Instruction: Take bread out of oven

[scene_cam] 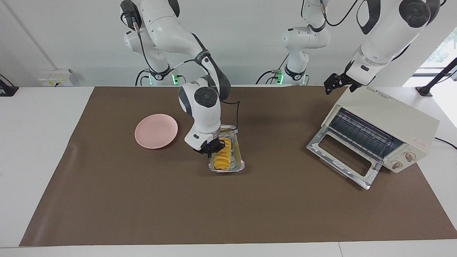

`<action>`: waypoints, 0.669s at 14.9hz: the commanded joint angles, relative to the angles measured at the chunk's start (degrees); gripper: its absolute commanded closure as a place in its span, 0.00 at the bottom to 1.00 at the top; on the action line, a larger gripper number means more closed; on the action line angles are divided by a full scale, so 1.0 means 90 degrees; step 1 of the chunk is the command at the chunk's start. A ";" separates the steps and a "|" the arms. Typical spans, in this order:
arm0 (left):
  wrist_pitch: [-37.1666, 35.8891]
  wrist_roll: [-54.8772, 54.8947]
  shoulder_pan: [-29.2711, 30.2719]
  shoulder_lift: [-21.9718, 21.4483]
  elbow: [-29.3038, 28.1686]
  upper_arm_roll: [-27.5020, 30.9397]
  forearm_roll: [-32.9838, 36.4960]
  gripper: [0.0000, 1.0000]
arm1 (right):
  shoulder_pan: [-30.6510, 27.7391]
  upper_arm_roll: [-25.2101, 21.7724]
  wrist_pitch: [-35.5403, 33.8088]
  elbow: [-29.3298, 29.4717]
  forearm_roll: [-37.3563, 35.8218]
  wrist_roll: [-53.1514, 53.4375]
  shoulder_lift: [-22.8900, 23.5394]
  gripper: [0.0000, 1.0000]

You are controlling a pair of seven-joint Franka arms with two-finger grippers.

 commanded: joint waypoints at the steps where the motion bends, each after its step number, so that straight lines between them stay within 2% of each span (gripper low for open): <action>1: 0.0175 0.0083 0.0142 -0.0268 -0.0236 -0.0075 -0.0109 0.00 | -0.0594 0.0057 -0.0644 0.1225 0.0539 -0.0554 0.0504 1.00; 6: 0.0185 0.0034 0.0210 -0.0327 -0.0206 -0.0055 -0.0109 0.00 | -0.1874 0.0057 -0.0567 0.1305 0.0580 -0.1969 0.0640 1.00; 10: 0.0205 0.0034 0.0210 -0.0337 -0.0196 -0.0055 -0.0099 0.00 | -0.2382 0.0008 -0.0294 0.1383 0.0570 -0.2333 0.1050 1.00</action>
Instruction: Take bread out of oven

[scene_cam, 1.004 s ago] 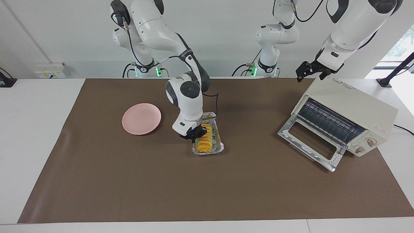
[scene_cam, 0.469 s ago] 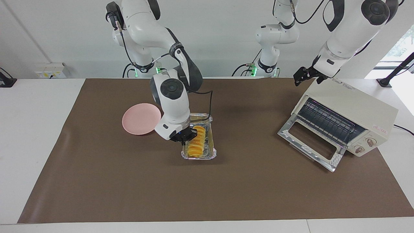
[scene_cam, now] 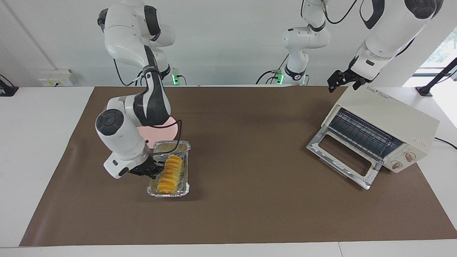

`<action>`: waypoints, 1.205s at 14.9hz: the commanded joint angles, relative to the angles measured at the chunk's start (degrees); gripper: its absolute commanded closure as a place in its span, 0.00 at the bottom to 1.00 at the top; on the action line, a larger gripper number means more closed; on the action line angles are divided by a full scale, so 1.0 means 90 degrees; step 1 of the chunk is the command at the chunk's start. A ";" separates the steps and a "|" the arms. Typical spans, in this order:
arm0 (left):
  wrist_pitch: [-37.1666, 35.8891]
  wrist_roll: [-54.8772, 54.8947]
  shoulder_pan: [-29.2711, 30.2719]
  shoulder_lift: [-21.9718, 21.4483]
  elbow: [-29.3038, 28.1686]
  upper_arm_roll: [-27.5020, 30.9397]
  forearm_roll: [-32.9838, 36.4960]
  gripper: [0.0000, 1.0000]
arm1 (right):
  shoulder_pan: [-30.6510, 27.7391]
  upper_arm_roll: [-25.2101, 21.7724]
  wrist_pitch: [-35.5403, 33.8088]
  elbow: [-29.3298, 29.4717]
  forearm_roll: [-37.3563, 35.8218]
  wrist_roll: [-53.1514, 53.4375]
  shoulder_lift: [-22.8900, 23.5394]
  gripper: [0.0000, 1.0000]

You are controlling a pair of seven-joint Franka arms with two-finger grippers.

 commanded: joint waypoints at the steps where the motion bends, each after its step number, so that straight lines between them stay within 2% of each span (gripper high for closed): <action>1: 0.0093 0.0044 0.0108 -0.0172 -0.0197 -0.0058 -0.0099 0.00 | -0.0282 0.0057 0.0114 0.0303 0.0106 -0.0195 0.0433 1.00; 3: 0.0131 0.0034 0.0108 -0.0191 -0.0197 -0.0058 -0.0099 0.00 | -0.0439 0.0067 0.0387 0.0372 0.0106 -0.0439 0.0648 1.00; 5: 0.0122 0.0034 0.0108 -0.0201 -0.0197 -0.0058 -0.0109 0.00 | -0.0595 0.0067 0.0359 0.0789 0.0116 -0.0644 0.1018 1.00; 8: 0.0122 0.0034 0.0108 -0.0201 -0.0197 -0.0058 -0.0099 0.00 | -0.0567 0.0077 0.0281 0.0860 0.0106 -0.0616 0.1020 1.00; 9: 0.0131 0.0034 0.0108 -0.0201 -0.0197 -0.0058 -0.0099 0.00 | -0.0557 0.0077 0.0261 0.0851 0.0106 -0.0616 0.0981 0.86; 10: 0.0122 0.0034 0.0108 -0.0201 -0.0197 -0.0058 -0.0099 0.00 | -0.0557 0.0077 0.0261 0.0850 0.0116 -0.0616 0.0922 0.06; 11: 0.0131 0.0034 0.0108 -0.0201 -0.0197 -0.0058 -0.0099 0.00 | -0.0547 0.0077 0.0213 0.0850 0.0077 -0.0616 0.0816 0.00; 15: 0.0122 0.0034 0.0108 -0.0201 -0.0197 -0.0058 -0.0099 0.00 | -0.0402 0.0047 -0.0421 0.0841 0.0048 -0.0586 0.0493 0.00; 18: 0.0122 0.0034 0.0108 -0.0201 -0.0197 -0.0058 -0.0099 0.00 | -0.0128 0.0028 -0.0354 0.0792 -0.0108 -0.0256 0.0492 0.00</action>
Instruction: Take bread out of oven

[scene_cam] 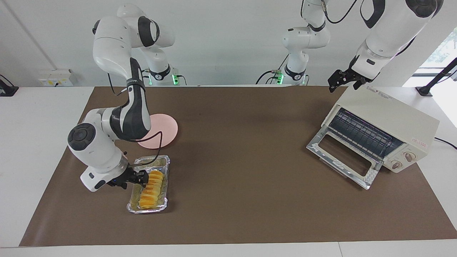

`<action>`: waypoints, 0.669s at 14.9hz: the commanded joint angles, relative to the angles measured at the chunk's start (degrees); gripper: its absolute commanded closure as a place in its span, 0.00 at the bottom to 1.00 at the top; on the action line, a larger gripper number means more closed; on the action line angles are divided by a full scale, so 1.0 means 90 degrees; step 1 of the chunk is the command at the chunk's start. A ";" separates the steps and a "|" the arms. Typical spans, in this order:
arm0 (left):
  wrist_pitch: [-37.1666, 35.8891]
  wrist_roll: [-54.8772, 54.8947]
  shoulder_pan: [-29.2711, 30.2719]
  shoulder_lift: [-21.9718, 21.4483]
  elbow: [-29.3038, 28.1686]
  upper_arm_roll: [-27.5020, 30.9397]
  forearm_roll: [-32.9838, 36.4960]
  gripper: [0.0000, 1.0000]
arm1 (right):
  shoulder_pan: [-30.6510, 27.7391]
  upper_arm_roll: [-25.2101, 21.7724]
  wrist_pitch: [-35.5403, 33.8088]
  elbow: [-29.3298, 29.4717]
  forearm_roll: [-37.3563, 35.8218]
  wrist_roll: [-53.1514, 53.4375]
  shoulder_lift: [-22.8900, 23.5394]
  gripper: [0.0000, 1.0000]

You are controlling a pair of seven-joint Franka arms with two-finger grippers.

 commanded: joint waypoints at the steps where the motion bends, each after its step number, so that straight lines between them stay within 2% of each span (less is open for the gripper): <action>1: 0.0131 0.0034 0.0096 -0.0189 -0.0197 -0.0055 -0.0099 0.00 | 0.0300 -0.0015 0.0026 -0.0098 -0.0282 0.0434 -0.0019 0.00; 3: 0.0121 0.0034 0.0096 -0.0189 -0.0197 -0.0055 -0.0099 0.00 | 0.0389 -0.0015 0.0415 -0.0467 -0.0401 0.0602 -0.0058 0.00; 6: 0.0121 0.0034 0.0096 -0.0189 -0.0197 -0.0055 -0.0099 0.00 | 0.0399 -0.0015 0.1391 -0.1609 -0.0518 0.0602 -0.0428 0.00; 7: 0.0131 0.0034 0.0096 -0.0189 -0.0197 -0.0055 -0.0099 0.00 | 0.0428 -0.0015 0.1587 -0.1805 -0.0538 0.0612 -0.0468 0.00; 10: 0.0121 0.0034 0.0096 -0.0189 -0.0197 -0.0055 -0.0109 0.00 | 0.0458 -0.0015 0.1677 -0.1846 -0.0538 0.0651 -0.0469 0.00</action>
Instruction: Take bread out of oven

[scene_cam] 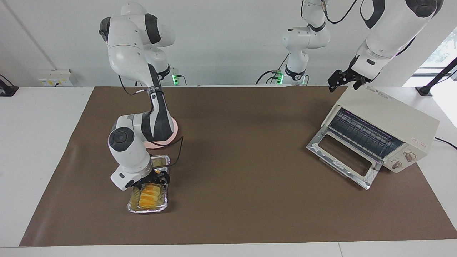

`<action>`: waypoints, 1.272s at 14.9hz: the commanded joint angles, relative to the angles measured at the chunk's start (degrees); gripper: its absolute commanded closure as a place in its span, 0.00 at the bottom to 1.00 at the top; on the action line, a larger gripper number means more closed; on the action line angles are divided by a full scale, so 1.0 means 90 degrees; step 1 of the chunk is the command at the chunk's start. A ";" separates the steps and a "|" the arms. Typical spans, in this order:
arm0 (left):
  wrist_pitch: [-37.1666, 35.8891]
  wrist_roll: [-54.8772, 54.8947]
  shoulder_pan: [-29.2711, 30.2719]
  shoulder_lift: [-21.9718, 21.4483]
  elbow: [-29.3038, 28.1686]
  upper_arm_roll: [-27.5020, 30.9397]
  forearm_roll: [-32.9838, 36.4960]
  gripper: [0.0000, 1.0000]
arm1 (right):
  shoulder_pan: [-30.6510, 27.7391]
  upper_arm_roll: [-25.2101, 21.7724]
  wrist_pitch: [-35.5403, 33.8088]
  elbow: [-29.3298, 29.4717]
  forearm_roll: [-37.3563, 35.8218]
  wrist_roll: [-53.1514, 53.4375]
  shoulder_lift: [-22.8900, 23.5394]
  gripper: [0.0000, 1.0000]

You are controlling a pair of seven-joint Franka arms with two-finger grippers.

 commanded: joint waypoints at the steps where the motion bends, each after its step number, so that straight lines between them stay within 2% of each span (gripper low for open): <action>1: 0.0131 0.0034 0.0093 -0.0189 -0.0196 -0.0055 -0.0099 0.00 | 0.0001 0.0025 0.0193 -0.0416 -0.0105 0.0199 -0.0334 0.00; 2: 0.0131 0.0034 0.0093 -0.0189 -0.0196 -0.0065 -0.0099 0.00 | 0.0001 0.0025 0.0222 -0.0416 -0.0114 0.0229 -0.0333 0.21; 3: 0.0121 0.0034 0.0093 -0.0189 -0.0196 -0.0055 -0.0099 0.00 | 0.0001 0.0025 0.0203 -0.0416 -0.0114 0.0229 -0.0333 0.71; 4: 0.0121 0.0034 0.0093 -0.0189 -0.0196 -0.0055 -0.0099 0.00 | 0.0001 0.0025 0.0184 -0.0406 -0.0105 0.0230 -0.0333 1.00; 12: 0.0131 0.0034 0.0093 -0.0189 -0.0196 -0.0055 -0.0099 0.00 | -0.0087 0.0025 0.0038 -0.0250 -0.0095 0.0190 -0.0353 1.00; 16: 0.0121 0.0034 0.0093 -0.0189 -0.0196 -0.0055 -0.0109 0.00 | -0.0048 0.0025 -0.0742 0.0228 -0.0105 0.0181 -0.0441 1.00; 19: 0.0131 0.0034 0.0093 -0.0189 -0.0196 -0.0055 -0.0099 0.00 | -0.0018 0.0025 -0.1153 0.0219 -0.0105 0.0181 -0.0791 1.00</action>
